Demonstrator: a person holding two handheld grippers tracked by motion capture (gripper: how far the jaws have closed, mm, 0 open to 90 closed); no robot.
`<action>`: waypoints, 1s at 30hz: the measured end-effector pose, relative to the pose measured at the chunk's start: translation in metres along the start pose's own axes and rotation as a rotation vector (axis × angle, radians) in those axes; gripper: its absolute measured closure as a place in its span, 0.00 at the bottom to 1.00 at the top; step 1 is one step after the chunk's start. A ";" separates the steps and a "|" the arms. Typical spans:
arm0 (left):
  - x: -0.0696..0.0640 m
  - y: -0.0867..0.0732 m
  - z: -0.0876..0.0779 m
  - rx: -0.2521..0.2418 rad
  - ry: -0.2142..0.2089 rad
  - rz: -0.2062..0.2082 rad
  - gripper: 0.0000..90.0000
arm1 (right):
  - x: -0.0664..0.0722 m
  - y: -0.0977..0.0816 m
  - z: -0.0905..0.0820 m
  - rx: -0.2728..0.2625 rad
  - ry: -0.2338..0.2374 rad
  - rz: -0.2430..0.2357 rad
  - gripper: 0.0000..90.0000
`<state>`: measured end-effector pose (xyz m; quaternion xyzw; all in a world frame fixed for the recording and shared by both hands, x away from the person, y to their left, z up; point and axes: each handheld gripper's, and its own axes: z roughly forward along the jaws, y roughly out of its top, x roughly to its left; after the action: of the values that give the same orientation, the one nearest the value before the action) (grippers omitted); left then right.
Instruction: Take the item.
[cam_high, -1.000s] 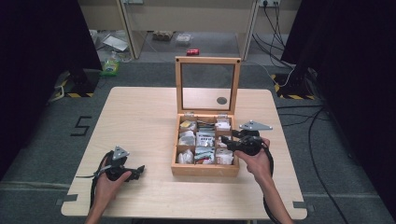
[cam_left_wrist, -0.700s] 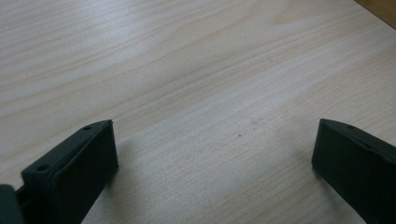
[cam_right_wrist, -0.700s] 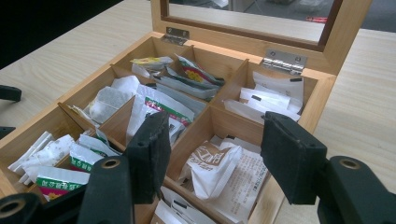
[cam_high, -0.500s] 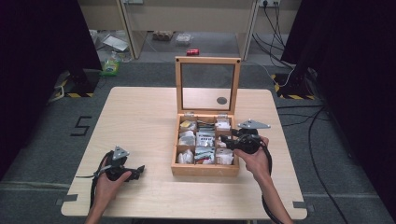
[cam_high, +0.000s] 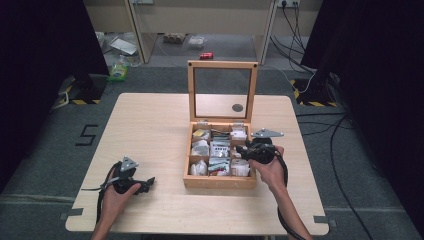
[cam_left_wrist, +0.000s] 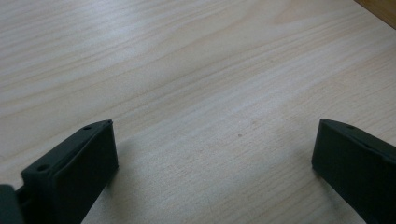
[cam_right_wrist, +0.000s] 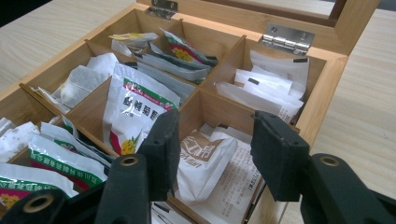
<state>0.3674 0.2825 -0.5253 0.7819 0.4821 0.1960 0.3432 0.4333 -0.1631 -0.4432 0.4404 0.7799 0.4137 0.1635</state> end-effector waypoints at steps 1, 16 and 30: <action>0.000 0.000 0.000 0.000 0.000 0.000 0.00 | 0.000 0.000 0.001 0.005 -0.003 0.002 0.60; 0.000 0.000 0.000 0.001 0.001 0.001 0.00 | 0.000 -0.002 0.010 0.043 -0.008 0.025 0.68; 0.000 0.000 0.000 0.000 0.000 0.001 0.00 | 0.003 -0.005 0.022 0.066 -0.009 0.030 0.82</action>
<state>0.3674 0.2825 -0.5253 0.7820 0.4820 0.1961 0.3429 0.4429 -0.1509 -0.4599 0.4588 0.7857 0.3882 0.1462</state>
